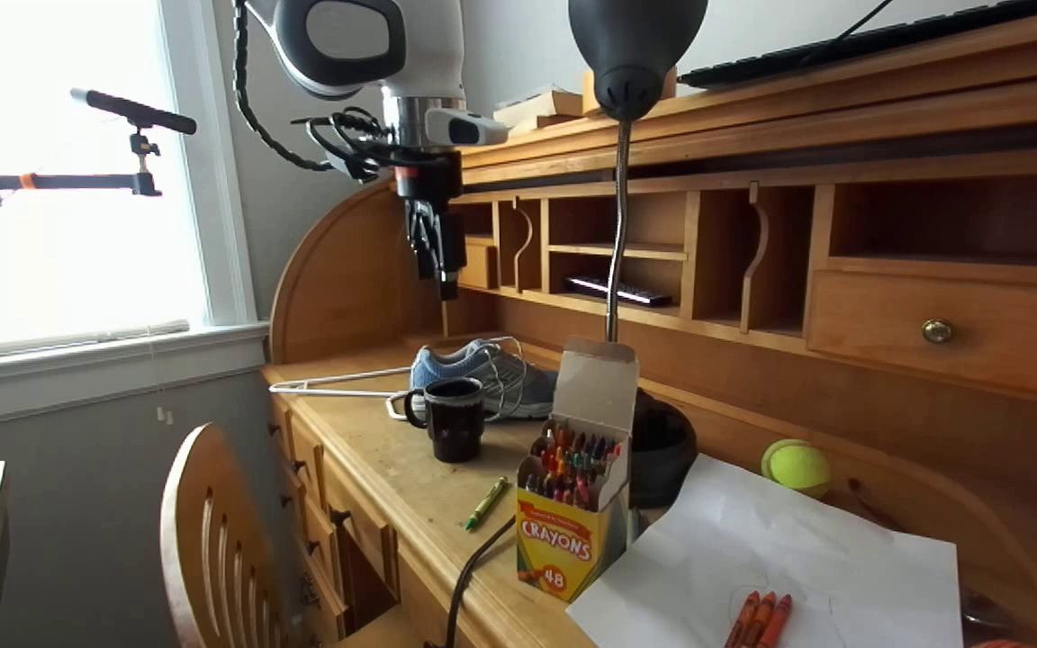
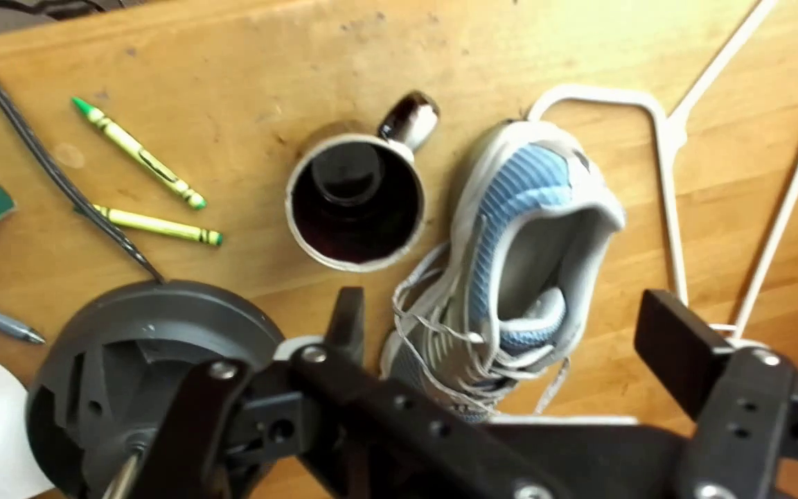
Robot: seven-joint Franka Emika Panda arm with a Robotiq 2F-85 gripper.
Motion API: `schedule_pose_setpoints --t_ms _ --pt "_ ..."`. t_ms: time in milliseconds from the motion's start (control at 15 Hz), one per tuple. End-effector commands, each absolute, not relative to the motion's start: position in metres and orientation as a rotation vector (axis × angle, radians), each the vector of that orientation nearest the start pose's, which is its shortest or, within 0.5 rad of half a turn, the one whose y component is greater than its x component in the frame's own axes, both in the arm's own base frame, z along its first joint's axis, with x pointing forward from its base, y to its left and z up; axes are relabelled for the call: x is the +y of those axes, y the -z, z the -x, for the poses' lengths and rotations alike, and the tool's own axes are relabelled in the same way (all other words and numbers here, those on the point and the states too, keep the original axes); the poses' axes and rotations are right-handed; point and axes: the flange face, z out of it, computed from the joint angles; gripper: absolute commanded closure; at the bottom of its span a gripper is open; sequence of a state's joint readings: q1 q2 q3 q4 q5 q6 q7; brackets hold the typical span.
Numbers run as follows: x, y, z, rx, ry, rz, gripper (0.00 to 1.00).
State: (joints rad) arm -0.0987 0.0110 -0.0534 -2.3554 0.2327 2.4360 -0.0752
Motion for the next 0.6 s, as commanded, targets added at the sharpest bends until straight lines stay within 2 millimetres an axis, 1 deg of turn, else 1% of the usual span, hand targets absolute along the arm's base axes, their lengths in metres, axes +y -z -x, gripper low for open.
schedule_pose_setpoints --t_ms 0,200,533 --pt "-0.103 -0.323 -0.457 0.237 0.001 2.997 0.00" --pt "-0.117 -0.303 -0.433 0.118 -0.070 3.013 0.00" --pt "-0.140 -0.279 -0.407 0.010 -0.130 3.058 0.00"
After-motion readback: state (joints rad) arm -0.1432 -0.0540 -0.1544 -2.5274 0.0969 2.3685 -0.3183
